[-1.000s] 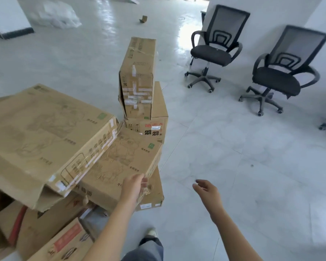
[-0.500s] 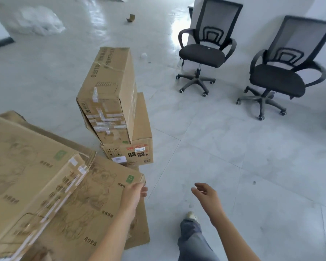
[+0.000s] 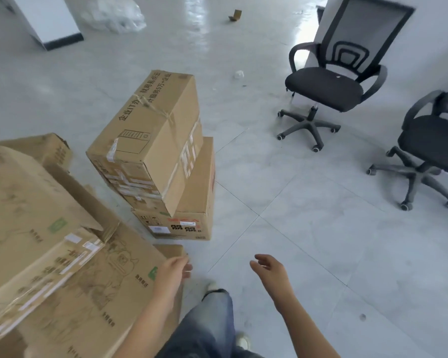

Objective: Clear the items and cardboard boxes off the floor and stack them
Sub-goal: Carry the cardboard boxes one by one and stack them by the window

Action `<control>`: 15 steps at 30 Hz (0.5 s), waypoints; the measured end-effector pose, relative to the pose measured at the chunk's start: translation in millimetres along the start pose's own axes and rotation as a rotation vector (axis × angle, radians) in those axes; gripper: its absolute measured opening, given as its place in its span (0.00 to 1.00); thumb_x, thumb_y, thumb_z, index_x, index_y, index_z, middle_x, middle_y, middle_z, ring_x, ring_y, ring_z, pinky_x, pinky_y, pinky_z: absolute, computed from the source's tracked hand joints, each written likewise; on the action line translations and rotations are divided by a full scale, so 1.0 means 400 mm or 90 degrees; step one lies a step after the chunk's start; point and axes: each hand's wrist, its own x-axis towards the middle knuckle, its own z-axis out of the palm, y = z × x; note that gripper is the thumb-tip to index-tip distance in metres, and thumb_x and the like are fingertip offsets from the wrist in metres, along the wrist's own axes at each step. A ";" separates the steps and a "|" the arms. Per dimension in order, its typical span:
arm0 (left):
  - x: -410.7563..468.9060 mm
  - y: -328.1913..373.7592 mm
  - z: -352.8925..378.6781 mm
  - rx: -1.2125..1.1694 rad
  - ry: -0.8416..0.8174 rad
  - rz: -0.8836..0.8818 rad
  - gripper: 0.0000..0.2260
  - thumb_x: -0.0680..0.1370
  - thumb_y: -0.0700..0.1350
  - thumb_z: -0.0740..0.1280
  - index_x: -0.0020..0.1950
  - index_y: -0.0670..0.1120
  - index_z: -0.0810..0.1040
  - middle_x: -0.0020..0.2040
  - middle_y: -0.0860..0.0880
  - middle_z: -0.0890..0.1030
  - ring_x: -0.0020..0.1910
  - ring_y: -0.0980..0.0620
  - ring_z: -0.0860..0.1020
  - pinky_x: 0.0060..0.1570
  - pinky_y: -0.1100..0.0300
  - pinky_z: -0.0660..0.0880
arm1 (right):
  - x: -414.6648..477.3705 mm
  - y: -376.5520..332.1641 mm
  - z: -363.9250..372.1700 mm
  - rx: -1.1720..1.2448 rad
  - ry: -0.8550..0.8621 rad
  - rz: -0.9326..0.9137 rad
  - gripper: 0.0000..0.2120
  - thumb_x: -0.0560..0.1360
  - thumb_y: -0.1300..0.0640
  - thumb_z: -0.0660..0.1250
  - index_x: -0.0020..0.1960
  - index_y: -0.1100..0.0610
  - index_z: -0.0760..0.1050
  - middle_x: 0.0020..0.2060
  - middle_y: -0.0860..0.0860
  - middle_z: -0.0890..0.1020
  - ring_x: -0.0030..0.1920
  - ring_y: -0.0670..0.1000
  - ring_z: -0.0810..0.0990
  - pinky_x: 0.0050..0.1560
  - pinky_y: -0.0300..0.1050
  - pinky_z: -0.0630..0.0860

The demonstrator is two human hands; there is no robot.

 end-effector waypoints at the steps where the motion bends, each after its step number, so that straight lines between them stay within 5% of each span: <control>1: 0.023 0.008 0.002 -0.013 0.019 -0.007 0.07 0.80 0.41 0.60 0.47 0.43 0.77 0.45 0.44 0.81 0.44 0.46 0.78 0.50 0.53 0.72 | 0.030 -0.016 -0.005 -0.013 -0.012 -0.002 0.15 0.76 0.56 0.65 0.61 0.58 0.74 0.55 0.52 0.77 0.57 0.50 0.74 0.54 0.41 0.69; 9: 0.264 0.196 0.040 -0.193 0.184 -0.004 0.12 0.81 0.40 0.58 0.61 0.37 0.74 0.46 0.43 0.78 0.45 0.46 0.75 0.40 0.58 0.69 | 0.321 -0.231 -0.008 -0.102 -0.068 -0.050 0.15 0.76 0.55 0.65 0.62 0.56 0.73 0.57 0.52 0.77 0.57 0.50 0.74 0.55 0.41 0.70; 15: 0.419 0.417 -0.031 -0.352 0.428 0.019 0.23 0.82 0.47 0.55 0.74 0.39 0.58 0.71 0.38 0.65 0.69 0.39 0.66 0.67 0.47 0.63 | 0.532 -0.478 0.052 -0.148 -0.109 -0.104 0.15 0.76 0.55 0.65 0.62 0.56 0.74 0.56 0.50 0.77 0.56 0.48 0.74 0.55 0.41 0.69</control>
